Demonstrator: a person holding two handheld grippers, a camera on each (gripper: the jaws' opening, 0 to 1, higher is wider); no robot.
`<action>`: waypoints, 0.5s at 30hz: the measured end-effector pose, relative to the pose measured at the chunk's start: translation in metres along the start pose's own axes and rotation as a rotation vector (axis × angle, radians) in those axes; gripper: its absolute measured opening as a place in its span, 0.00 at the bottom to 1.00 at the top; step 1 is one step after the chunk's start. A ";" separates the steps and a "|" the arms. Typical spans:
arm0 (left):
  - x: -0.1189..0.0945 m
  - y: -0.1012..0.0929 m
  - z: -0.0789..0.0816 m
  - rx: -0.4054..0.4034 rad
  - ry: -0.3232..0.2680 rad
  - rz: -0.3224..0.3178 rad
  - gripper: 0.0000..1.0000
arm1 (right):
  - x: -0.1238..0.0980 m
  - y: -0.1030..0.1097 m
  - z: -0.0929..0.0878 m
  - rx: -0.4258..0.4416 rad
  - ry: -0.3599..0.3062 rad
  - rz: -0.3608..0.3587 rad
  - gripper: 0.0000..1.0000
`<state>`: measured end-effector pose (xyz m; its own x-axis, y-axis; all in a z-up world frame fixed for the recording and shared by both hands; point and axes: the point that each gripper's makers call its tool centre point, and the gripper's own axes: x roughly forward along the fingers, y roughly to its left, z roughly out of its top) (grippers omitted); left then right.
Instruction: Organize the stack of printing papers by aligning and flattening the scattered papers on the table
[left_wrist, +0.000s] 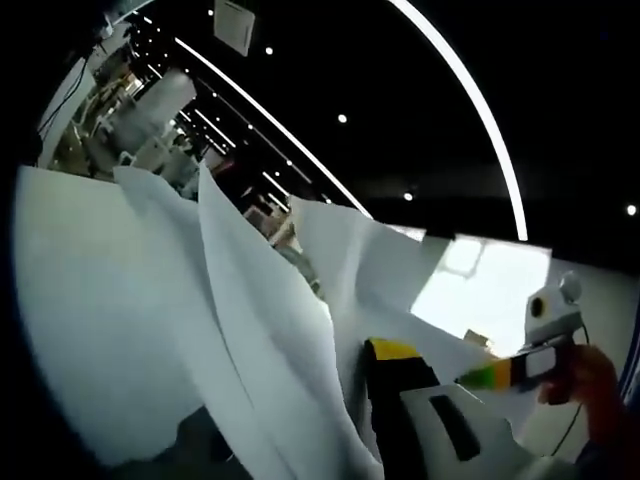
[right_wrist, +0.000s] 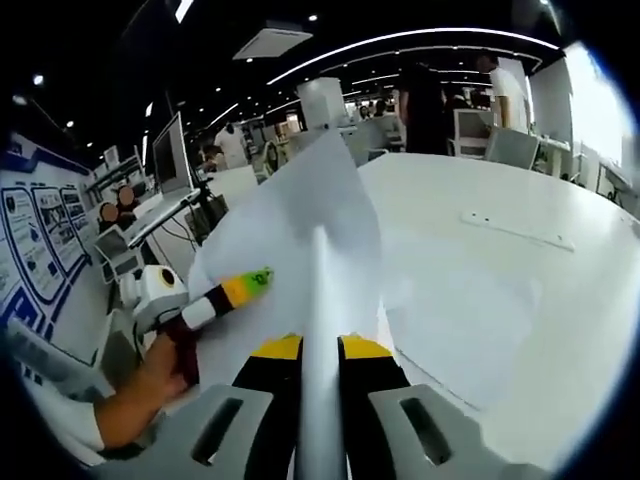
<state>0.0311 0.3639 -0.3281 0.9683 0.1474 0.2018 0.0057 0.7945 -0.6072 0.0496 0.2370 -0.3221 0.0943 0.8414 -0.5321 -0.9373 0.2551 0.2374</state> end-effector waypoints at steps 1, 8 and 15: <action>0.000 0.000 0.000 0.001 0.000 0.000 0.21 | 0.000 0.001 0.000 0.004 -0.002 0.000 0.08; -0.001 0.000 0.000 0.000 -0.002 -0.002 0.21 | -0.001 0.004 -0.003 0.016 -0.008 0.000 0.08; 0.000 -0.001 0.000 -0.001 -0.002 -0.004 0.21 | -0.002 0.008 -0.005 0.024 -0.014 -0.003 0.08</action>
<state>0.0307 0.3634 -0.3279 0.9678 0.1454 0.2053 0.0093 0.7947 -0.6069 0.0398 0.2349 -0.3234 0.1019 0.8469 -0.5218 -0.9285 0.2693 0.2556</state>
